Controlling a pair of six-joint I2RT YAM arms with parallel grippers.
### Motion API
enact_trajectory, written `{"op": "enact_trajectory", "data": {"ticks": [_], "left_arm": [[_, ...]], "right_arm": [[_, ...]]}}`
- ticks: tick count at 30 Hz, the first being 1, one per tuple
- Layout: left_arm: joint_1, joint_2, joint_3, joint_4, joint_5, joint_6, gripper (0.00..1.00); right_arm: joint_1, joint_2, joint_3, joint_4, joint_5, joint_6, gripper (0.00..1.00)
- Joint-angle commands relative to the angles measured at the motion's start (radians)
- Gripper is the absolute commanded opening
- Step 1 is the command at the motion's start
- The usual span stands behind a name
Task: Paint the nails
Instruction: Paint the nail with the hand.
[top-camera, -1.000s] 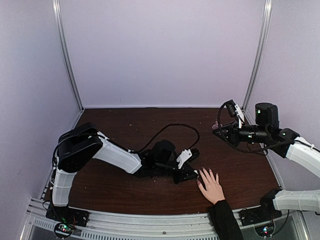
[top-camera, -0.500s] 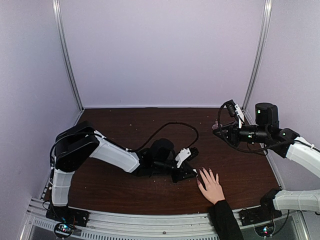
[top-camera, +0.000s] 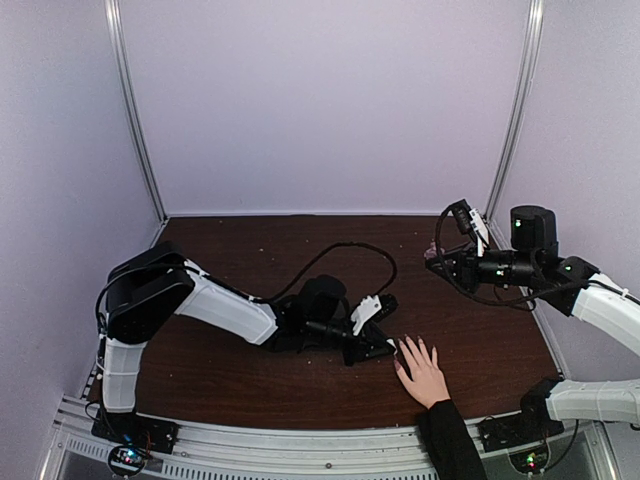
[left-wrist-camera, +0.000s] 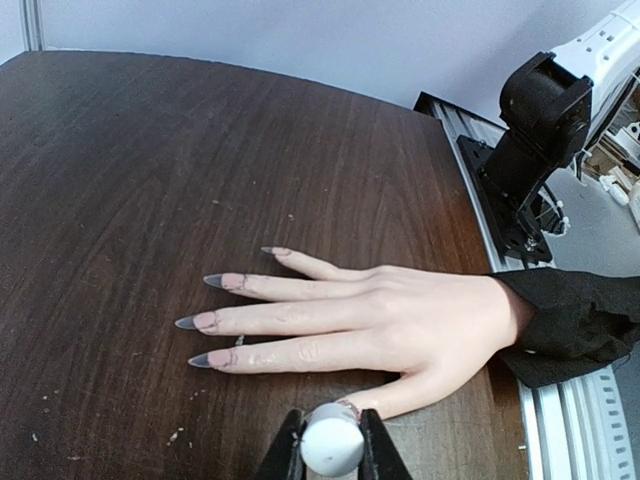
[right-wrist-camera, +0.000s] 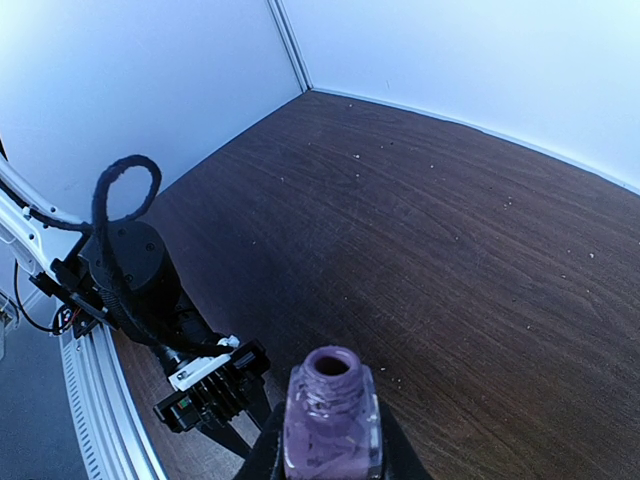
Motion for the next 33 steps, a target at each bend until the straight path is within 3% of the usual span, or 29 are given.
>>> {"op": "enact_trajectory", "data": {"ticks": [1,33], "left_arm": [[-0.004,0.020,0.015,0.033,0.022,0.003,0.00],[-0.010,0.068,0.073,-0.016,0.004,0.007,0.00]], "right_arm": [[-0.006,-0.012,-0.010,0.031,0.012,0.007,0.00],[-0.006,-0.010,-0.011,0.029,0.017,0.006,0.00]]}}
